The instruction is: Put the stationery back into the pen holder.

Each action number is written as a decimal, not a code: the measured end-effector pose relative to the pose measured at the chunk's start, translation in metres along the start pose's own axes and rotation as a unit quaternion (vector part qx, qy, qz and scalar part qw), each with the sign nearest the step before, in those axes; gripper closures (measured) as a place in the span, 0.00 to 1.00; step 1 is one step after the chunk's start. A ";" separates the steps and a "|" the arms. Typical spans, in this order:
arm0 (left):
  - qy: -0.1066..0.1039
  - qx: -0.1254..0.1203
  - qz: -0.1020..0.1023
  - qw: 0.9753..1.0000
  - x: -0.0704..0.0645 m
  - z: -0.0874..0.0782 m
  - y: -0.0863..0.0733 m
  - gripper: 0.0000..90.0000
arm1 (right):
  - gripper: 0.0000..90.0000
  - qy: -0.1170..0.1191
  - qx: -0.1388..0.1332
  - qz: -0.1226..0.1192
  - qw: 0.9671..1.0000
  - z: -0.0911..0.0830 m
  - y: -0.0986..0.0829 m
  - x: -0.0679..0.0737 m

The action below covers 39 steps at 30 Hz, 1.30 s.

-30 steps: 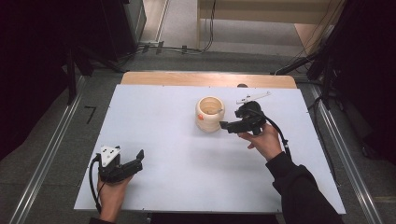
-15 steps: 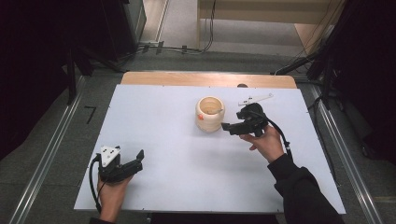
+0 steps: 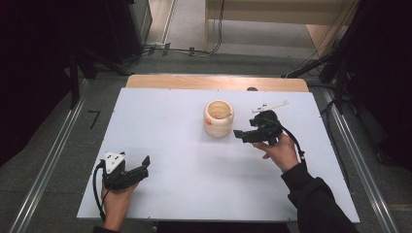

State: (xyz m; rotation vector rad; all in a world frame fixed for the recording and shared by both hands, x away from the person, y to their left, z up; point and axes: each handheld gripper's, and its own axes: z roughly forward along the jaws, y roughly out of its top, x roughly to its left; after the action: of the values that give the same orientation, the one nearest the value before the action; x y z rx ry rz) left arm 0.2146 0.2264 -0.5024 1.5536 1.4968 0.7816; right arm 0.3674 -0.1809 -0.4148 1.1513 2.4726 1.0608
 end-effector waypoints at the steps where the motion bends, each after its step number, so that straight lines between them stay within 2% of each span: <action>1: 0.000 0.000 0.000 1.000 0.000 0.000 0.000 0.14 | 0.22 0.000 0.001 0.002 1.000 0.000 -0.001 -0.001; 19: 0.001 0.000 0.001 1.000 -0.001 0.000 0.000 0.14 | 0.22 -0.012 0.000 0.021 1.000 -0.012 -0.031 -0.017; 39: 0.002 0.001 0.002 1.000 -0.001 0.000 0.000 0.14 | 0.22 -0.026 -0.014 0.041 0.999 -0.030 -0.058 -0.025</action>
State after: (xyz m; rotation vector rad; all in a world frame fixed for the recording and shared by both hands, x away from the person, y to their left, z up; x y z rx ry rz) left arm 0.2145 0.2253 -0.5024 1.5566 1.4979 0.7859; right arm 0.3368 -0.2402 -0.4362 1.2640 2.3816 1.0698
